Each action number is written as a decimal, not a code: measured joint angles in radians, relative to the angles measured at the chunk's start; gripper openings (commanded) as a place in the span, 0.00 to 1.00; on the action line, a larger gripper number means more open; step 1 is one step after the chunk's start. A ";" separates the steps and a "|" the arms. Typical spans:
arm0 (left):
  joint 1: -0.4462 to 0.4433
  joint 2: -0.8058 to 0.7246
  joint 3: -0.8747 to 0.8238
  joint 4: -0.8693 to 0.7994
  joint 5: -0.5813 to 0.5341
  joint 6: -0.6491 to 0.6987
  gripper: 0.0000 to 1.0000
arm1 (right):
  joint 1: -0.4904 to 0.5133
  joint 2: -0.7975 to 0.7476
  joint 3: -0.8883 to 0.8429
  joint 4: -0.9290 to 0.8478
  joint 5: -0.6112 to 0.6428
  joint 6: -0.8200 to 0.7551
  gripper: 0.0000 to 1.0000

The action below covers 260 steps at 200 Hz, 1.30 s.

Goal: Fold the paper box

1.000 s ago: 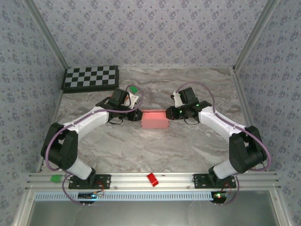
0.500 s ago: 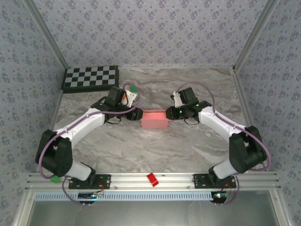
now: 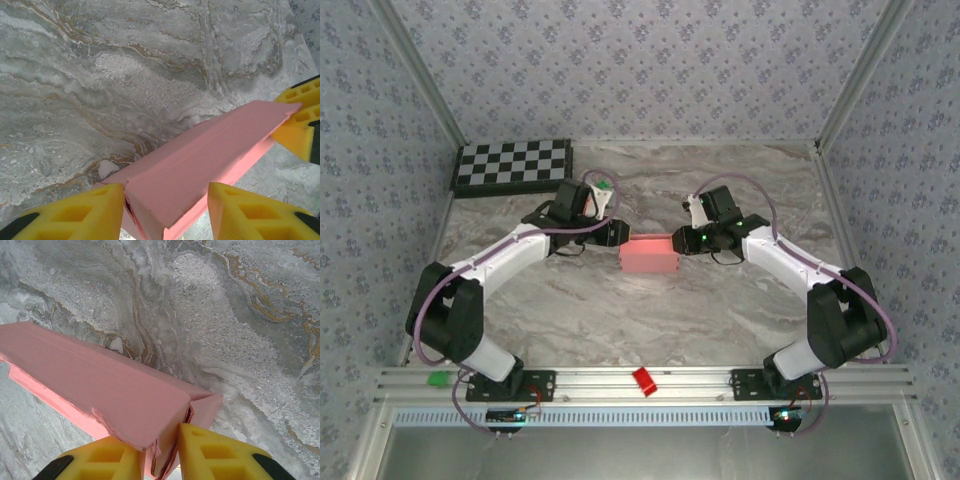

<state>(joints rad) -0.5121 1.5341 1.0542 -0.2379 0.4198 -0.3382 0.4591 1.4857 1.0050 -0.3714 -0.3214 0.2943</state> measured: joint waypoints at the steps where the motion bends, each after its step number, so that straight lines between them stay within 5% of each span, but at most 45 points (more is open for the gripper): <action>1: 0.000 0.000 0.000 0.000 0.000 -0.002 0.46 | 0.000 0.000 0.000 0.000 0.000 0.000 0.26; 43: 0.000 0.013 0.000 0.002 0.011 -0.004 0.42 | 0.000 -0.002 0.000 0.000 0.000 0.000 0.27; 99: 0.000 0.013 0.000 -0.003 0.019 -0.004 0.40 | 0.008 -0.039 -0.012 -0.002 0.000 -0.007 0.46; 260: -0.007 0.013 -0.005 -0.003 0.035 -0.004 0.39 | -0.041 -0.048 -0.019 0.070 -0.031 0.072 0.43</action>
<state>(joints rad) -0.5190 1.5471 1.0492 -0.2413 0.4545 -0.3420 0.4183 1.4380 0.9863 -0.3016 -0.3527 0.3664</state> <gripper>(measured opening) 0.393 0.427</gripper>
